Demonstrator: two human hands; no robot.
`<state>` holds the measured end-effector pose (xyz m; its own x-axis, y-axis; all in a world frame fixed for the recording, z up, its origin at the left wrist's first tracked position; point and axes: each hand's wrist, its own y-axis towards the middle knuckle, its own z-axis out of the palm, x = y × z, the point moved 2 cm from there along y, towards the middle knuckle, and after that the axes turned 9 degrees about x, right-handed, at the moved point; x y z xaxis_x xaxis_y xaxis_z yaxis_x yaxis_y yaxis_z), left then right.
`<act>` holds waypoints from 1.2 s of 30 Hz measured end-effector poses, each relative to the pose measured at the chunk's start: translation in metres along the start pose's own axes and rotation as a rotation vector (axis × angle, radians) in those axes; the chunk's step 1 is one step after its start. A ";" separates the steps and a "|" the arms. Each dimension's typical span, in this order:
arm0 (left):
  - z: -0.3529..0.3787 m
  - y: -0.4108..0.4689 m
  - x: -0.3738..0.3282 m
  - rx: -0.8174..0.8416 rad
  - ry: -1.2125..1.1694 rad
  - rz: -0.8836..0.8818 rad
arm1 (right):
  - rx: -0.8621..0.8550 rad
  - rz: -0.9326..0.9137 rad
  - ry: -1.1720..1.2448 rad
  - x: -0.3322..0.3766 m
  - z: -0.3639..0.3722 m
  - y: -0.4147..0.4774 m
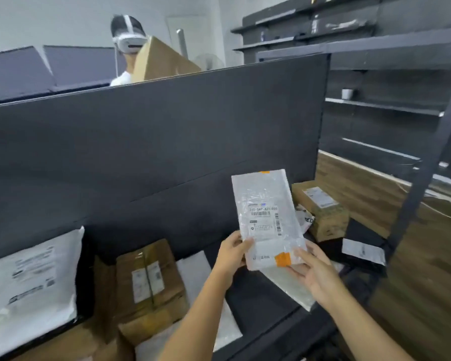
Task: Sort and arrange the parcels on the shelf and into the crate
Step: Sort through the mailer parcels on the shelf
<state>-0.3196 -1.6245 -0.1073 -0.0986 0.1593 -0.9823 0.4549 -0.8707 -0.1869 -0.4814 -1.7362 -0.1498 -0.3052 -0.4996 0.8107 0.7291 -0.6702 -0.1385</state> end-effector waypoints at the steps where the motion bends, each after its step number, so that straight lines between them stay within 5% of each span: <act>1: -0.018 -0.009 -0.005 -0.015 0.043 0.018 | 0.014 0.009 -0.050 -0.003 0.010 0.002; 8: -0.105 -0.069 -0.028 -0.079 0.166 0.120 | 0.246 0.028 -0.392 -0.026 0.101 0.009; 20: -0.152 -0.135 -0.011 -0.183 0.294 0.358 | 0.260 0.134 -0.485 -0.076 0.184 0.029; 32: -0.206 -0.118 0.049 -0.452 0.155 -0.140 | 0.193 0.162 -0.615 -0.124 0.222 0.043; 36: -0.211 -0.116 0.061 -0.381 0.427 -0.320 | 0.152 0.160 -0.720 -0.147 0.237 0.052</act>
<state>-0.1915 -1.4153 -0.1486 0.0433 0.6222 -0.7817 0.7510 -0.5363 -0.3853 -0.2535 -1.5670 -0.1414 0.2491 -0.0674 0.9661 0.8235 -0.5104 -0.2479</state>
